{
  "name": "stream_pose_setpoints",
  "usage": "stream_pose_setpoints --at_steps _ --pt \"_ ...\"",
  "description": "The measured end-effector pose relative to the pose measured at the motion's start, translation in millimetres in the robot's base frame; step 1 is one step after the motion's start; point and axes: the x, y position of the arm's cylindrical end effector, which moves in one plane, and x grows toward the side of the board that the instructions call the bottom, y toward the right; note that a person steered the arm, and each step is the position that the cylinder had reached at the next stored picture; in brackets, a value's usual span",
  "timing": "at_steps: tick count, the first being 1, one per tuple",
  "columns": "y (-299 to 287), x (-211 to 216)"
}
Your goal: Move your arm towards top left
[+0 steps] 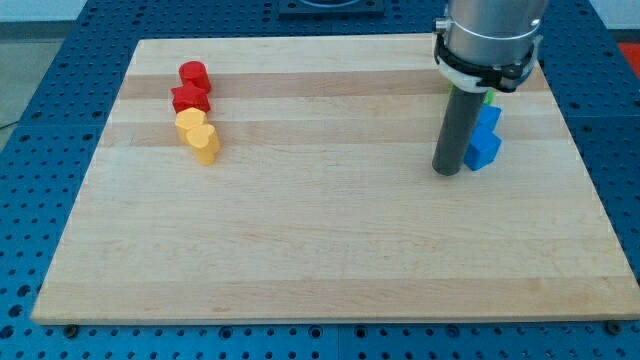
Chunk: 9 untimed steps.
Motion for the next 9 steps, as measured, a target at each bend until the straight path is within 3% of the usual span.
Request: stream_pose_setpoints --at_steps 2,3,5,6,8,9 --pt "-19.0 13.7" --pt "-66.7 62.9" --pt "-126.6 104.4" --pt "-195.7 134.0" --pt "-346.6 122.8" --pt "-394.4 76.3"
